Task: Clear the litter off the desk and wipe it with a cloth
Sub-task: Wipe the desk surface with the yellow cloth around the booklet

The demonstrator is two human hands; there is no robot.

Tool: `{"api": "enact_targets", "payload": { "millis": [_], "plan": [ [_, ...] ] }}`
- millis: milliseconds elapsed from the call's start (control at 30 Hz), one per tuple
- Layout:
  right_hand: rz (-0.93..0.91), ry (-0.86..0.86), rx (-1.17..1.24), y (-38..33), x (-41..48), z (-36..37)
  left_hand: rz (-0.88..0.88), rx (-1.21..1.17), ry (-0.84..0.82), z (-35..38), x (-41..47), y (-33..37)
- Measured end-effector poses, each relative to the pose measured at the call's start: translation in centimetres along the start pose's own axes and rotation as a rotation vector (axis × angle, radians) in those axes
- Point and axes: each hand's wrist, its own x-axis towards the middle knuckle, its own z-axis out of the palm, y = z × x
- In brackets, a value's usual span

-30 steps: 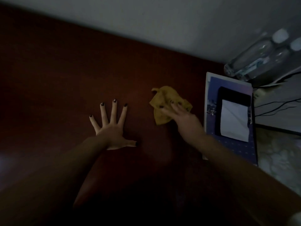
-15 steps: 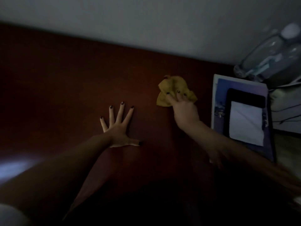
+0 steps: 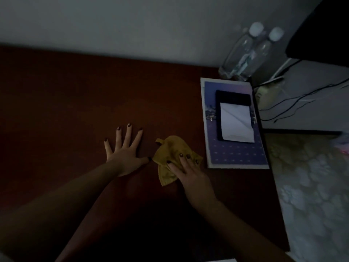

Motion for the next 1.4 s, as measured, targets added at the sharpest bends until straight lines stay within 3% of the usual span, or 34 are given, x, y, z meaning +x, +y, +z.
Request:
{"api": "enact_targets", "payload": {
  "millis": [67,133,400,567,800,1067,1267,1400],
  "plan": [
    [0.019,0.043,-0.026,1.1,2.5,-0.3,0.017,0.006,-0.006,0.1,0.3,-0.7],
    [0.018,-0.036,-0.039,2.6,5.7,-0.7,0.023,0.02,-0.002,0.5,0.5,-1.0],
    [0.017,0.053,-0.153,6.2,20.6,-4.8,0.021,0.015,0.041,1.1,0.1,-1.0],
    [0.083,0.081,-0.166,5.5,22.8,-5.3,0.042,0.021,0.061,1.3,-0.2,-0.9],
    [0.134,0.079,-0.116,3.2,16.5,-3.2,0.057,0.021,0.01,0.8,0.1,-0.9],
    [0.236,0.061,0.077,-3.3,2.7,1.9,0.069,-0.019,-0.071,-0.5,0.2,-0.3],
    [0.27,0.111,0.096,-7.1,-7.4,4.7,0.196,-0.204,0.229,1.1,-3.7,-0.9],
    [0.411,0.04,0.09,-1.9,-12.3,4.7,0.29,0.033,0.047,4.0,-7.2,0.8]
  ]
}}
